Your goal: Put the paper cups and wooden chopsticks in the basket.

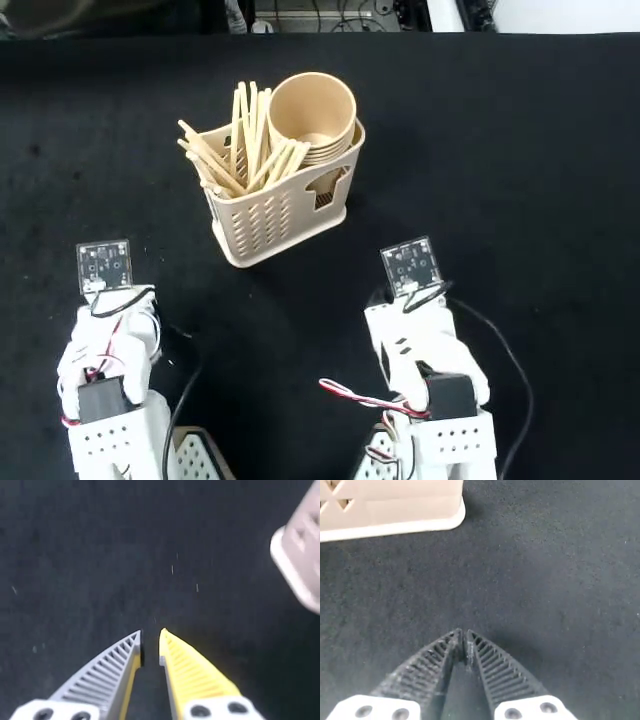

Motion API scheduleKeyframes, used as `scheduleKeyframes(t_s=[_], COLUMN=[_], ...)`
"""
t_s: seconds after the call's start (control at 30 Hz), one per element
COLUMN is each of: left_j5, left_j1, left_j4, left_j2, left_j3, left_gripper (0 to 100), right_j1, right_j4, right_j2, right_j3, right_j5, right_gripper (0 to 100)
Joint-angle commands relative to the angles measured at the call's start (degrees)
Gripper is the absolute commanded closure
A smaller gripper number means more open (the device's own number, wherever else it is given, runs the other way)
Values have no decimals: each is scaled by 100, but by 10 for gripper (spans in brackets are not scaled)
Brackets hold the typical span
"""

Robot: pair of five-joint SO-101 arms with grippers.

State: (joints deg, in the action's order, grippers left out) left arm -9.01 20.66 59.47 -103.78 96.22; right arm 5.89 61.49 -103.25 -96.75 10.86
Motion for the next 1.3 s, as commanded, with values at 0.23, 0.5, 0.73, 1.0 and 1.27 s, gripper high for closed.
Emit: scheduleKeyframes(t_s=[0.23,0.5,0.73,1.0,1.27], left_j5=[-62,-62,-62,-62,-62], left_j1=[40,31,31,22,22], left_j4=[1231,1345,1327,1336,1336], left_j2=[-35,-44,-44,-35,-35], left_j3=[101,101,101,101,101], left_gripper=[928,930,930,930,930], right_j1=[-53,-53,-53,-44,-44], right_j4=[1284,1284,1284,1284,1284], right_j2=[-435,-435,-418,-435,-435], right_j3=[22,22,22,22,22], right_j5=[0,0,0,0,0], right_gripper=[987,987,987,987,987])
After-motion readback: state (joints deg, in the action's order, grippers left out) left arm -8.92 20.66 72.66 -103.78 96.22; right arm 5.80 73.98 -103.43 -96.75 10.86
